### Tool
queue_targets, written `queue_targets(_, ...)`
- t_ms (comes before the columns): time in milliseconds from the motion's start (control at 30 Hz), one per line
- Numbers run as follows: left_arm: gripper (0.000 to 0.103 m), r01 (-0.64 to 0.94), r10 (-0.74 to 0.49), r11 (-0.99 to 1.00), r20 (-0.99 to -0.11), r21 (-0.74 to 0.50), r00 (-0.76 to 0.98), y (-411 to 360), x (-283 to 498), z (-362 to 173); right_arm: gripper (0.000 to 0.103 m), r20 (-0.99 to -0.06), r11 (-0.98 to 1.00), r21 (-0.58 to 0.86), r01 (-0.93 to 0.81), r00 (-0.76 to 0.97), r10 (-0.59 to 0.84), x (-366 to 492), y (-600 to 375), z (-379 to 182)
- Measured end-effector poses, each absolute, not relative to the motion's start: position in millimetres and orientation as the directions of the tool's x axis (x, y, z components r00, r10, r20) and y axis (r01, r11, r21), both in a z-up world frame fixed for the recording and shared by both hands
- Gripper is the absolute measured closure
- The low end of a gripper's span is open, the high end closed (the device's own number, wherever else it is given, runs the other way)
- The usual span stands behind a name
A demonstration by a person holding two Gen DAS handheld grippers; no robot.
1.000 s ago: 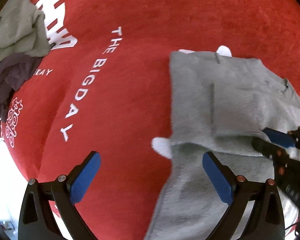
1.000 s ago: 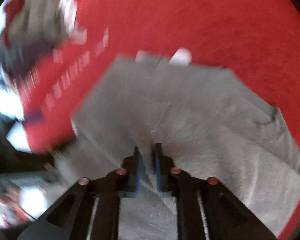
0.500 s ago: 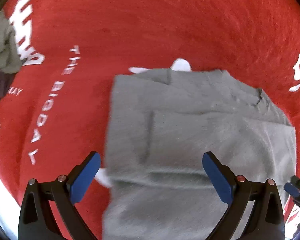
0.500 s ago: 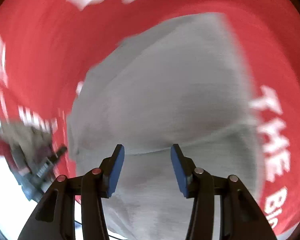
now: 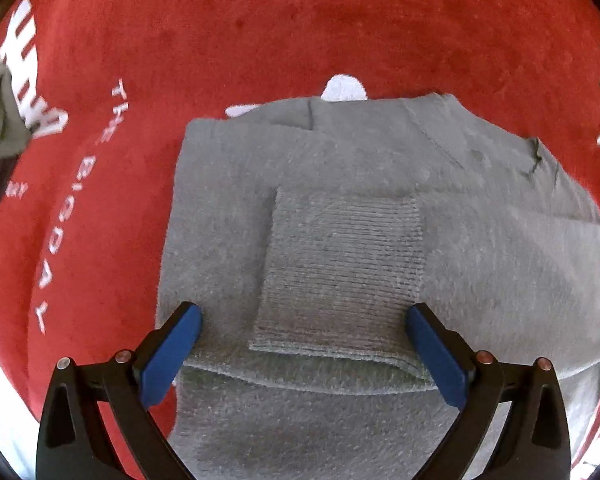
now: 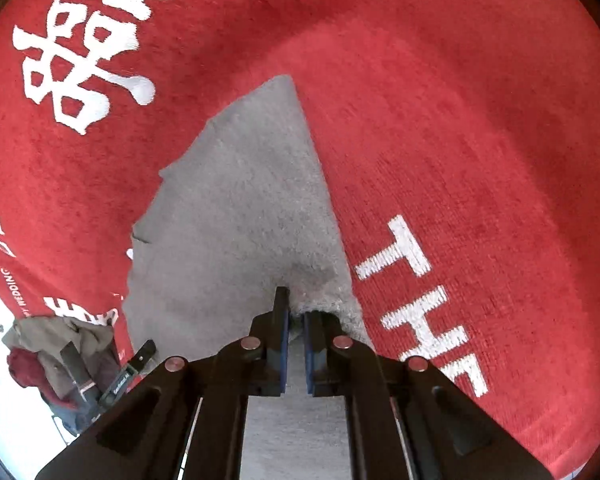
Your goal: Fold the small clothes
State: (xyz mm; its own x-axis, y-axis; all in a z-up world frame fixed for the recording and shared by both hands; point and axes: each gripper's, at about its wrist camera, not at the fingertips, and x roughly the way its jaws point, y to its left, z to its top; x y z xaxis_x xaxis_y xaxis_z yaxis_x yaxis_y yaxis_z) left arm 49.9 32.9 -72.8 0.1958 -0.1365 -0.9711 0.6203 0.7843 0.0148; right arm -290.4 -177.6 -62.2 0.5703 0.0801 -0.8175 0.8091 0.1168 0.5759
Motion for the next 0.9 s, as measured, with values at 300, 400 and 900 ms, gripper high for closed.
queue_targets(300, 0.000, 0.649, -0.067, 0.758, -0.981, 0.071, 0.184, 23.3, 46.4, -63.6, 0.087, -0.883, 0.292, 0.460, 0.838, 0.465, 0.056, -282.0, -159.3, -25.7)
queue_targets(400, 0.000, 0.668, -0.049, 0.740, -0.984, 0.079, 0.171, 23.9, 33.0, -54.7, 0.076, -0.898, 0.328, 0.425, 0.844, 0.437, 0.039, -288.1, -149.8, -13.0)
queue_targets(900, 0.000, 0.744, 0.008, 0.660, -0.992, 0.102, 0.129, 24.6, -28.8, -37.0, 0.058, -0.922, 0.329, 0.386, 0.862, 0.368, 0.117, -319.7, -110.0, -26.3)
